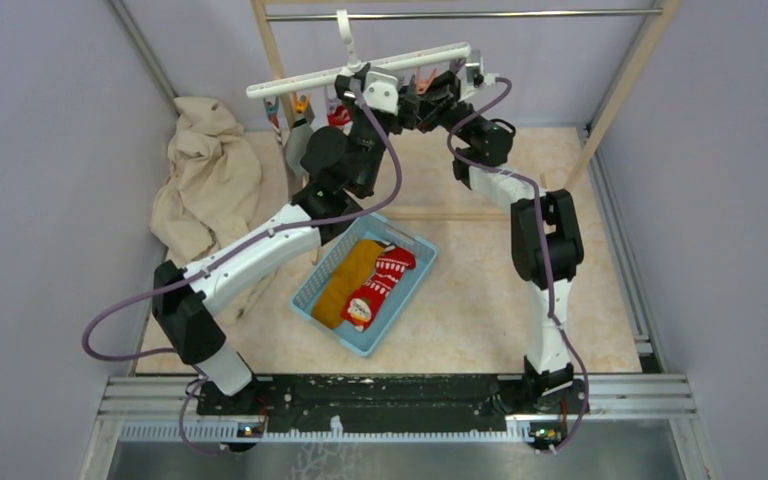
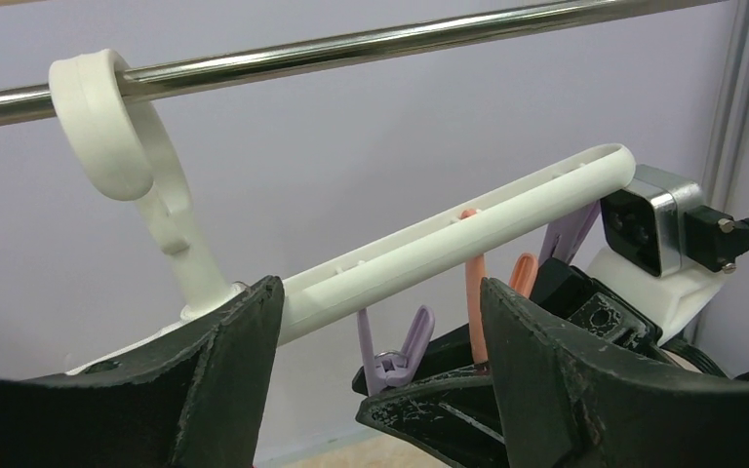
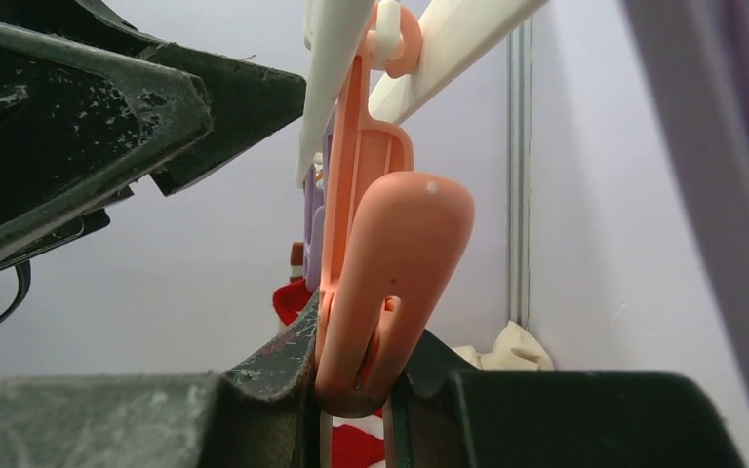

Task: Clip the socks to the hanger
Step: Open the clamp at the hanger.

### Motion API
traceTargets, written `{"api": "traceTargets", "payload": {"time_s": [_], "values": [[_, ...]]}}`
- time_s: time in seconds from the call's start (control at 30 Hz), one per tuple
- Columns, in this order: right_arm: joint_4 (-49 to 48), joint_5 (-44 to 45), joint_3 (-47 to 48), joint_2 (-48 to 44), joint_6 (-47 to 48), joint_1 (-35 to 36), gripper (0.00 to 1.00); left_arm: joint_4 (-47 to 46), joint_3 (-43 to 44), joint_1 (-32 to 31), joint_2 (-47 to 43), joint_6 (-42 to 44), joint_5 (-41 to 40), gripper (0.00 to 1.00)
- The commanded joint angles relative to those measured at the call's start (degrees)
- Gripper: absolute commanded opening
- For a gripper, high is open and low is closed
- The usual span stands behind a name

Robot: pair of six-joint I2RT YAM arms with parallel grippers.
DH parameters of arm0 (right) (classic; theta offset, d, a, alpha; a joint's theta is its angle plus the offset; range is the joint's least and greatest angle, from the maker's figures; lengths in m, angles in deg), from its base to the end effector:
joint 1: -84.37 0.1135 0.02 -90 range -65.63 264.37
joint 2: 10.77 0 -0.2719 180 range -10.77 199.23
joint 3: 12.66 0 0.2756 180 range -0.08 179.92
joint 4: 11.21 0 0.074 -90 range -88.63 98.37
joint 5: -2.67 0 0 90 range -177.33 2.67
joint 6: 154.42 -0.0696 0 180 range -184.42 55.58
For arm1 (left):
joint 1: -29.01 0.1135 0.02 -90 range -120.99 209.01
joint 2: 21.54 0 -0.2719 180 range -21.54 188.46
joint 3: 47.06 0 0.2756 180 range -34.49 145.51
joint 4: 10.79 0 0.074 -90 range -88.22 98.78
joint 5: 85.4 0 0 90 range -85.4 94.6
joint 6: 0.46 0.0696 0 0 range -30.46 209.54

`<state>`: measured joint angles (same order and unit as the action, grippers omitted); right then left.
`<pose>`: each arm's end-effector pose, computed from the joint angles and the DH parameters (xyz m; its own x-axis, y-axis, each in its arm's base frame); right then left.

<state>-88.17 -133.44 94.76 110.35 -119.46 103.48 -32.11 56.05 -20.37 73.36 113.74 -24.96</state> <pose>0.4402 0.2056 0.3902 0.0464 0.6174 -0.7853 -0.9972 0.0749 0.0000 0.3080 -0.3064 0.4901 0.4488 0.0245 -0.8933 0.2158 0.9671 0.1349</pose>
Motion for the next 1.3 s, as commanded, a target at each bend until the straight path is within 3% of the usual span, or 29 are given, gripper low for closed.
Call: {"api": "traceTargets", "payload": {"time_s": [0.0, 0.37, 0.87, 1.27], "values": [[-9.05, -4.24, -0.89, -2.5, 1.31, 0.6, 0.0, 8.27, -2.86, -0.47, 0.78, -4.52, -2.25, 0.78], [-9.08, -4.25, -0.98, -2.47, 1.37, 0.63, 0.0, 6.44, -7.79, -1.85, -3.13, -4.36, -3.22, 0.77], [-9.09, -4.25, -1.67, -2.64, 1.58, 0.6, 0.0, 6.84, -6.23, -3.42, -6.88, -3.33, -3.57, 0.77], [-9.1, -4.51, -2.25, -2.99, 1.78, 0.6, 0.0, 8.4, -0.56, -3.52, -3.6, -2.8, -7.87, 0.77]]}}
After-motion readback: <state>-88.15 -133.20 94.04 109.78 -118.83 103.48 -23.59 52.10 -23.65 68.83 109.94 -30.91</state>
